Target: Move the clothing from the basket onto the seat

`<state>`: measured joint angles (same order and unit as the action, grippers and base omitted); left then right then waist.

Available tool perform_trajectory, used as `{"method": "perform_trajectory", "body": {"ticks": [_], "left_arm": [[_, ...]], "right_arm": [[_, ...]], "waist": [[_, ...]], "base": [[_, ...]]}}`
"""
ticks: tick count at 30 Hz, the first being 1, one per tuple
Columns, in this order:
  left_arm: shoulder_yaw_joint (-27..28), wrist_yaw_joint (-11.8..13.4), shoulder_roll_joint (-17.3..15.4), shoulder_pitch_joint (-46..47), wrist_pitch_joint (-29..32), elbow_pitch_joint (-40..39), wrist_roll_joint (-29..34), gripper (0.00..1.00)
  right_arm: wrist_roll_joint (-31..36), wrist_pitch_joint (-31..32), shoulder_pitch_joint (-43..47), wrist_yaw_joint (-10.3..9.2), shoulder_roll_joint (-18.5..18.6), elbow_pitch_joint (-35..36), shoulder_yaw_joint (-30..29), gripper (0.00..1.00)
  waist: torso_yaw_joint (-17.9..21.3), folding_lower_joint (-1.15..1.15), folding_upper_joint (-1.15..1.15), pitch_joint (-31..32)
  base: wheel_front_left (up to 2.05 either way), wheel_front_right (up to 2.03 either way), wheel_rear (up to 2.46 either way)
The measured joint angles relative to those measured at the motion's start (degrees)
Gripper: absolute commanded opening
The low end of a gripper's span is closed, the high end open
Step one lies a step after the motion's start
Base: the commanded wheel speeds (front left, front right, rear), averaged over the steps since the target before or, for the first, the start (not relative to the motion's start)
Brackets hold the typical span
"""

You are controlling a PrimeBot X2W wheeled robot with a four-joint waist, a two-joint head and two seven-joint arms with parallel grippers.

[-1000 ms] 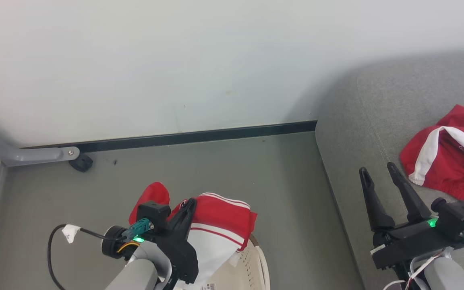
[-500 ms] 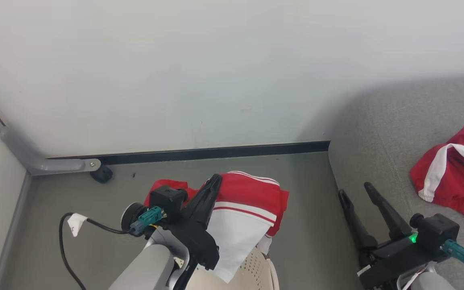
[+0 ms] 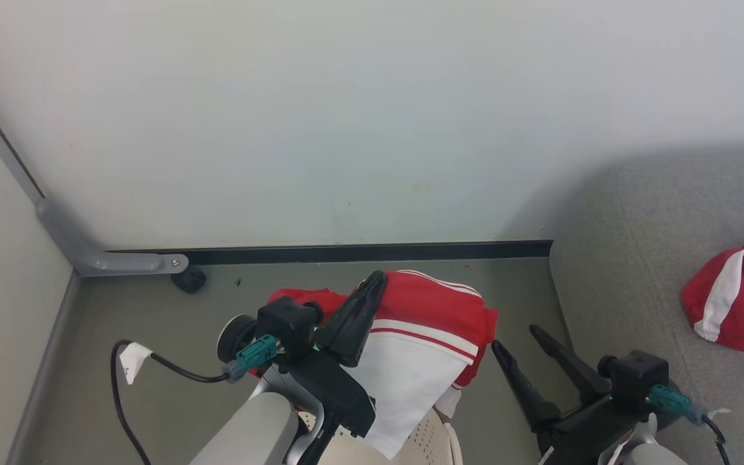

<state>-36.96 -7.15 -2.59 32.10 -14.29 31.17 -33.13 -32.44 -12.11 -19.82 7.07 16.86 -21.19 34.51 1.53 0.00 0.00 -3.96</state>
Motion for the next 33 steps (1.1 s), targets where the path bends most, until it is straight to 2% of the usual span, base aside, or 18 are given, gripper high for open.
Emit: {"method": "perform_trajectory", "body": {"ticks": [11, 16, 33], "left_arm": [[-0.46, 0.0, -0.54, -1.04, 0.15, -4.59, -0.02, 0.0], [-0.66, 0.0, -0.69, -1.25, 0.98, -6.37, -0.19, 0.0], [-0.94, 0.29, -1.69, -2.13, 3.43, -12.45, -1.62, 0.0]], "right_arm": [[-1.02, 1.96, -3.47, 0.01, 1.12, -5.49, 3.86, 1.0], [-4.16, 1.94, -4.88, 0.01, 1.6, -6.77, 5.48, 1.0], [-12.43, 3.87, -12.16, 0.01, 3.01, -9.58, 18.74, 1.0]], "waist": [[-1.76, 0.0, 0.0, 0.3], [-2.74, 0.0, 0.0, 0.36], [-4.69, 0.0, 0.0, -0.6]], "base": [[0.0, 0.0, 0.0], [0.0, 0.0, 0.0], [0.0, 0.0, 0.0]]}}
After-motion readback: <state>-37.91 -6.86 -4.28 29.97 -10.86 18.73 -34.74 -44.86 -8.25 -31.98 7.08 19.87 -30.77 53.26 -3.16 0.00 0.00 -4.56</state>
